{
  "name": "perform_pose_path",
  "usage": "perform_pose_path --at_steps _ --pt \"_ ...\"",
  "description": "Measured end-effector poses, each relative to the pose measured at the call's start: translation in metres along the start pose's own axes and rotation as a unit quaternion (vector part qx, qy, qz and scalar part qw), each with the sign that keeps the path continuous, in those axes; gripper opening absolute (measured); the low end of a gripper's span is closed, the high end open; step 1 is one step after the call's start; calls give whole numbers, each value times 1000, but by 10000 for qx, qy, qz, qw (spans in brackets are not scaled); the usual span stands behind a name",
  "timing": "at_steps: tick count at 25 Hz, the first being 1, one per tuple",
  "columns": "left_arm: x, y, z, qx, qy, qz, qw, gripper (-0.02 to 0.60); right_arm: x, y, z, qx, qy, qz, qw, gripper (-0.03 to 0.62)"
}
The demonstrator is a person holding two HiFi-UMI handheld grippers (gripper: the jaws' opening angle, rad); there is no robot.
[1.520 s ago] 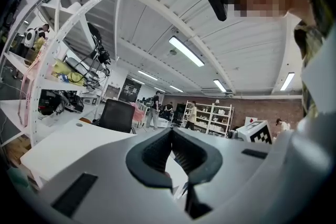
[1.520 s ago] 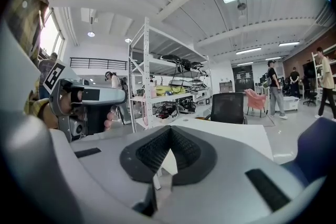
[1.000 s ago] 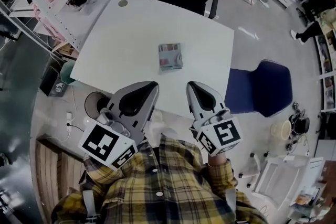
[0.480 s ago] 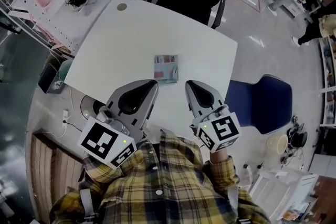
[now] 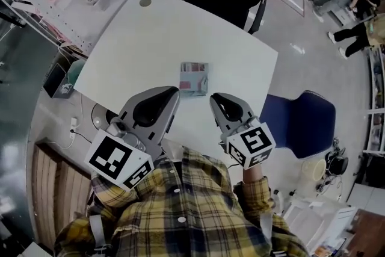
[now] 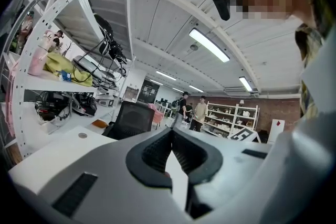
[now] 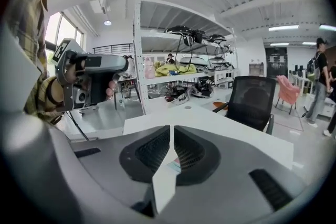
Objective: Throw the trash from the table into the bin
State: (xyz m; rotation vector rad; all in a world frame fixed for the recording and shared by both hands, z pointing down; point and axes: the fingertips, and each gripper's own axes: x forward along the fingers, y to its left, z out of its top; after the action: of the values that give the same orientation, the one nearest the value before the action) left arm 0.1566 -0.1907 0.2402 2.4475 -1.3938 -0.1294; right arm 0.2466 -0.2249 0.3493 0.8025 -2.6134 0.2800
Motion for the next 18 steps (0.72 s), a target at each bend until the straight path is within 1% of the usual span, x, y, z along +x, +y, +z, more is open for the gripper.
perform_pose_path --at_steps 2,5,6,7,8,10,13,15,18 --pt "-3 4 -1 -26 24 64 10000 8 7 3 -6 51 118 251 9996 0" --pt "-9 15 -8 -82 125 204 9997 8 18 0 -17 -114 353 346 9987 3" --pt "-12 19 -11 -115 157 258 9995 8 22 0 -21 -135 434 389 9982 17" --pt "-14 24 -13 -154 179 311 9992 8 27 0 -24 -143 506 446 9976 55" --pt "-16 28 -15 -190 194 361 9990 8 31 0 -27 -157 568 498 9970 74" --pt "-20 36 -17 -253 223 451 9984 8 40 -1 -33 -187 650 568 9961 75" --pt "-24 46 -22 -344 280 562 9974 8 50 0 -45 -270 804 663 9942 115" --pt "-27 52 -25 -406 324 642 9966 8 57 1 -58 -522 1016 761 9905 131" --pt "-34 60 -32 -507 389 765 9950 8 68 6 -83 -842 1461 1057 9800 154"
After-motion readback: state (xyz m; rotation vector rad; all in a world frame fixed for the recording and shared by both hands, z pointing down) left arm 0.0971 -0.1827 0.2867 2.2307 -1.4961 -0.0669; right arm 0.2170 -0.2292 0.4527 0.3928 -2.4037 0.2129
